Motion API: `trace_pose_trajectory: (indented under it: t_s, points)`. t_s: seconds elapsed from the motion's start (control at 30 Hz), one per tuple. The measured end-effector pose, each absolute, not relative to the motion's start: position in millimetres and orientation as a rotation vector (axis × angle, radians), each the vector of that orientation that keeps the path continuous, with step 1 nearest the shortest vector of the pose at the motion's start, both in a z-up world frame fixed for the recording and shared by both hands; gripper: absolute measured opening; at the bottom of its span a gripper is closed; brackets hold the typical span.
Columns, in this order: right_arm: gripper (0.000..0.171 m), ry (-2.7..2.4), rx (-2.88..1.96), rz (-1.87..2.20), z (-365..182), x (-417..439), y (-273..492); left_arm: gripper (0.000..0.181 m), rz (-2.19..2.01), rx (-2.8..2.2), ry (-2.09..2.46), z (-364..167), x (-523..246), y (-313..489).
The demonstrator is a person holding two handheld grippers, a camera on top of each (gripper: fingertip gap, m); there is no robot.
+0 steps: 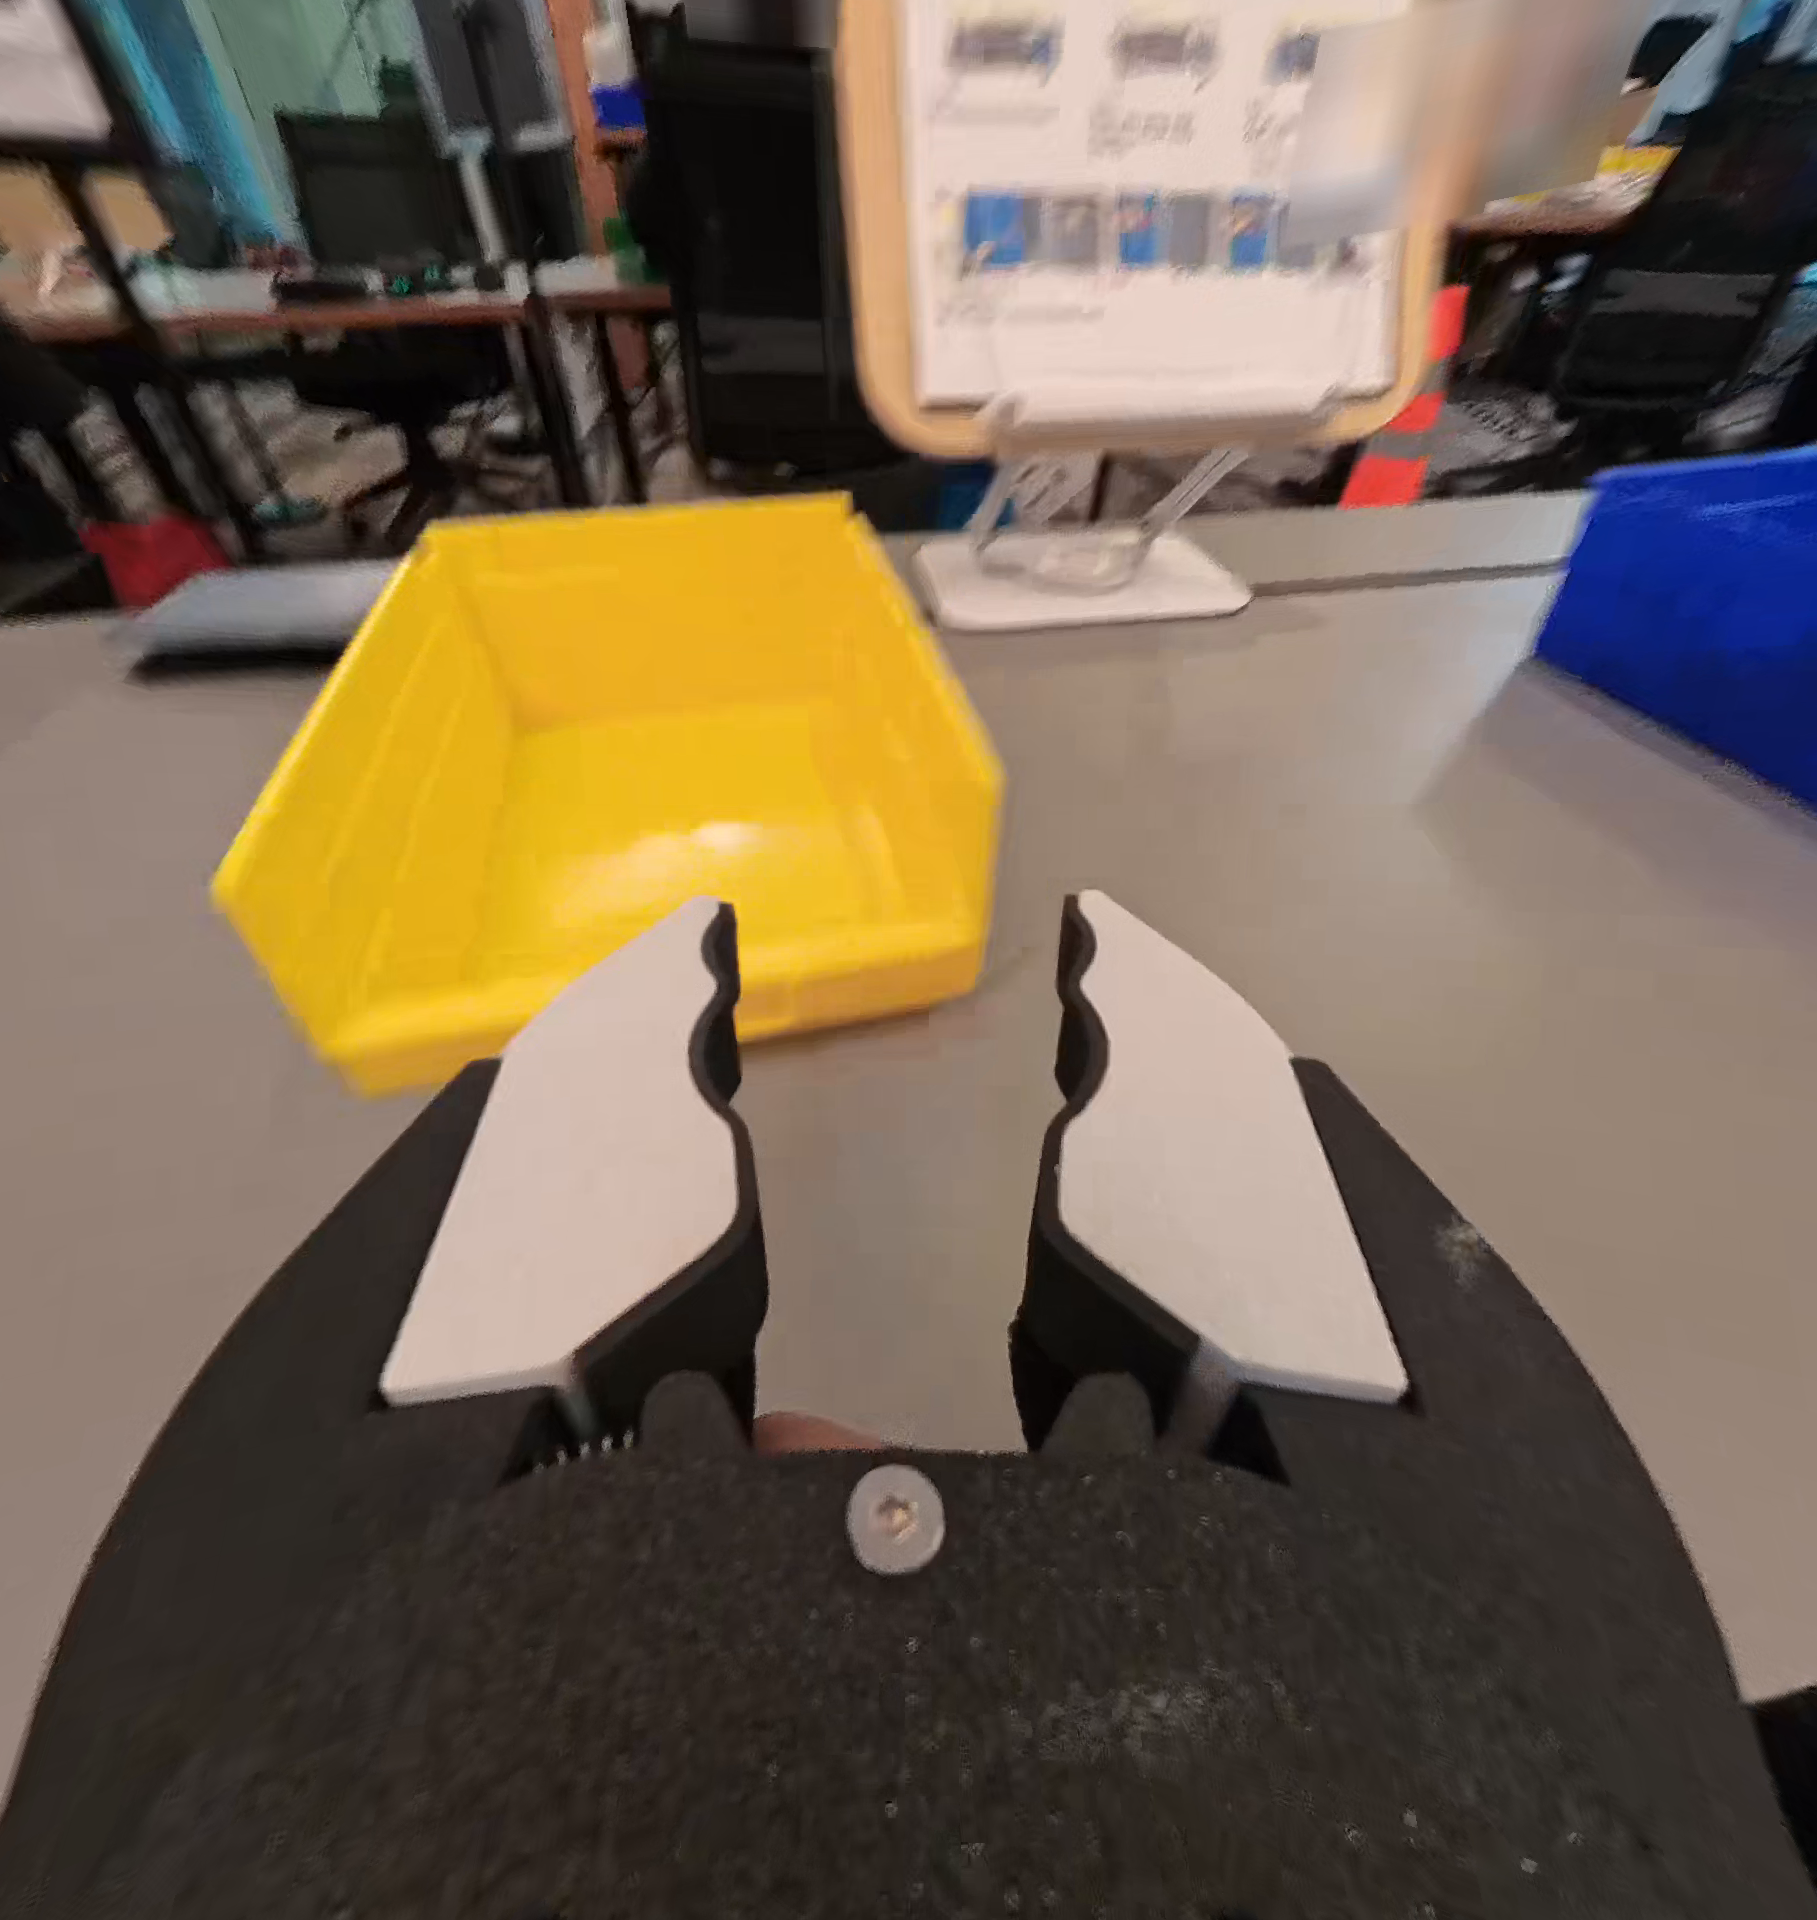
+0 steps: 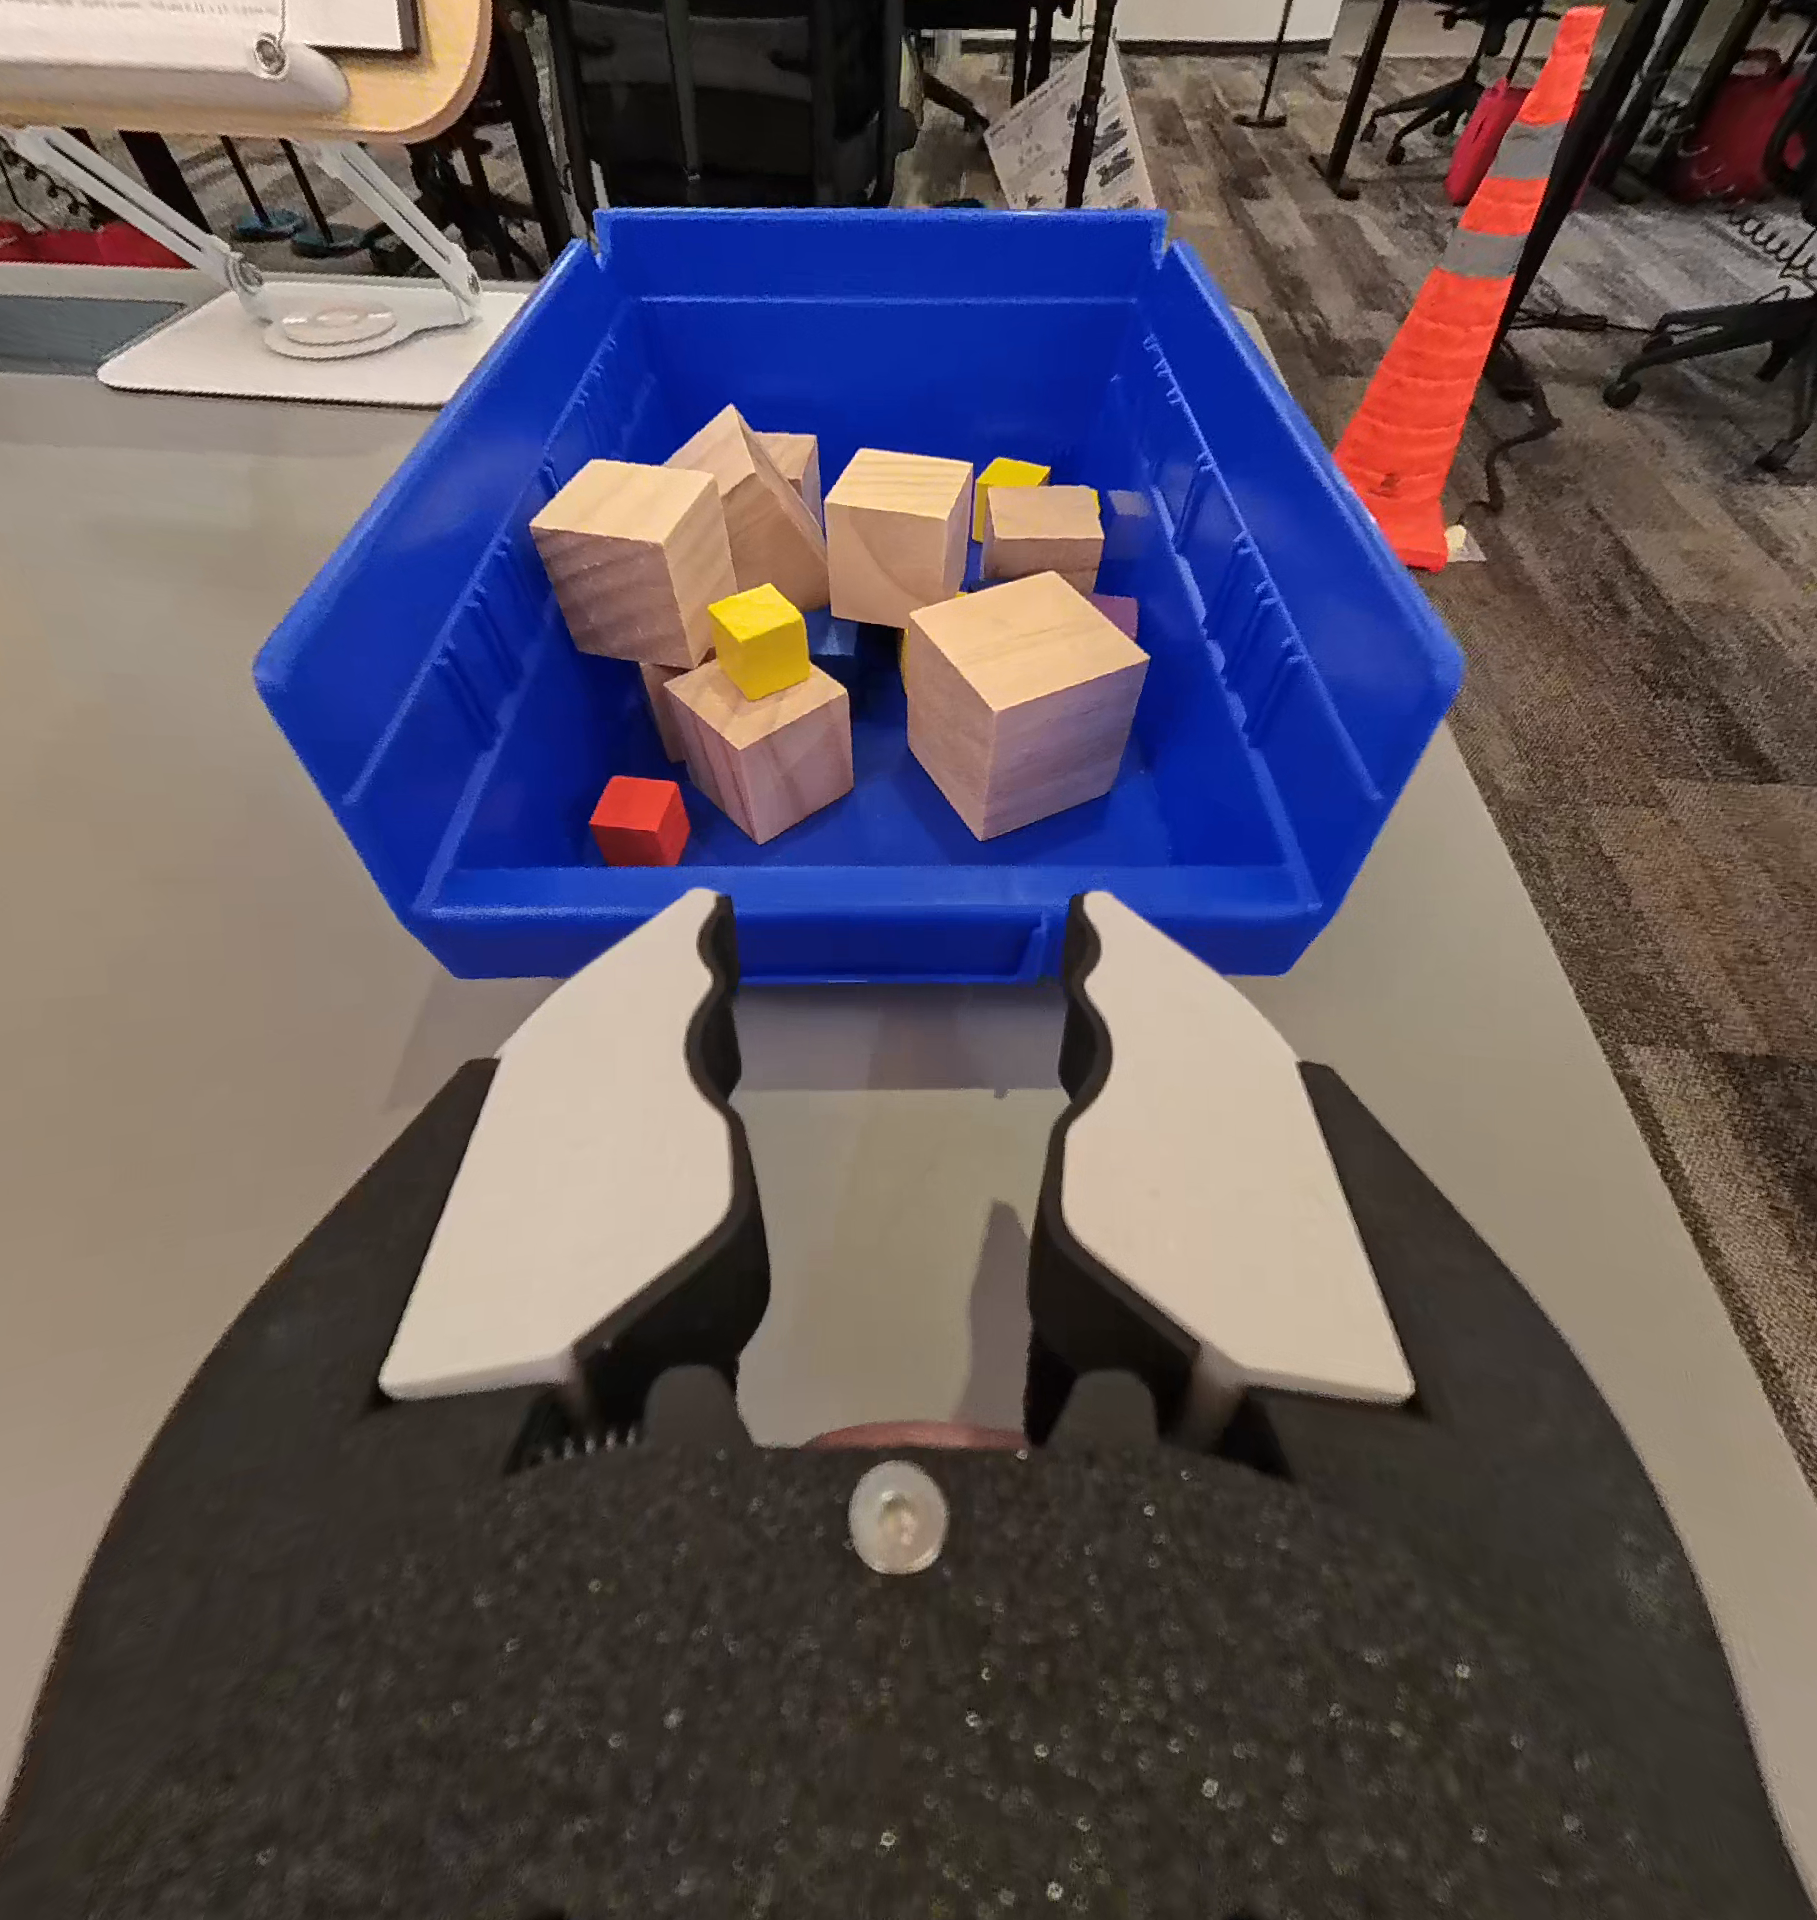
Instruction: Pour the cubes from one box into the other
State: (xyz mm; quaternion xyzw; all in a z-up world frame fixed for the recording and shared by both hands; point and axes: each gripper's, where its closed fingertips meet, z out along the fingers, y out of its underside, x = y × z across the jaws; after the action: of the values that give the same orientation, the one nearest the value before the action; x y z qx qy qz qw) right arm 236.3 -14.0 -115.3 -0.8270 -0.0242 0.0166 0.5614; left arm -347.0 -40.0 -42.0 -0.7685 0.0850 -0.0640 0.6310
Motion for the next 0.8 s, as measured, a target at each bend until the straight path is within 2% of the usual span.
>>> trace_pose_trajectory:
  t_s: [0.1, 0.17, 0.37, 0.53, 0.6, 0.63, 0.67, 0.8]
  points:
    - [0.06, -0.049, -1.926, -0.013, -109.6, 246.9, -13.5, 0.064, -0.282, -1.684, 0.322, -6.1, -264.8, -33.0]
    - [0.063, -0.02, -1.907, -0.013, -106.5, 254.0, -12.0, 0.067, -0.421, -1.718, 0.417, -8.0, -191.7, -30.7]
    - [0.067, 0.027, -1.912, 0.001, -108.2, 267.5, -10.4, 0.075, -0.666, -1.846, 0.682, -77.3, 34.7, -27.8]
    - [0.067, 0.046, -1.917, 0.0, -106.9, 273.9, -11.8, 0.076, -0.584, -1.962, 0.583, -120.2, 133.3, 18.7]
    - [0.067, 0.063, -1.92, 0.02, -108.4, 275.4, -13.0, 0.066, -0.484, -1.957, 0.538, -124.9, 144.6, 40.9]
    - [0.068, 0.073, -1.929, 0.033, -111.2, 275.8, -13.4, 0.047, -0.434, -1.957, 0.522, -127.0, 144.0, 48.9]
    - [0.07, 0.084, -1.945, 0.047, -115.6, 276.0, -13.4, 0.036, -0.416, -1.963, 0.504, -127.8, 141.7, 52.4]
    - [0.069, 0.125, -1.992, 0.064, -129.9, 276.6, -10.5, 0.018, -0.348, -2.025, 0.408, -128.7, 116.2, 51.2]
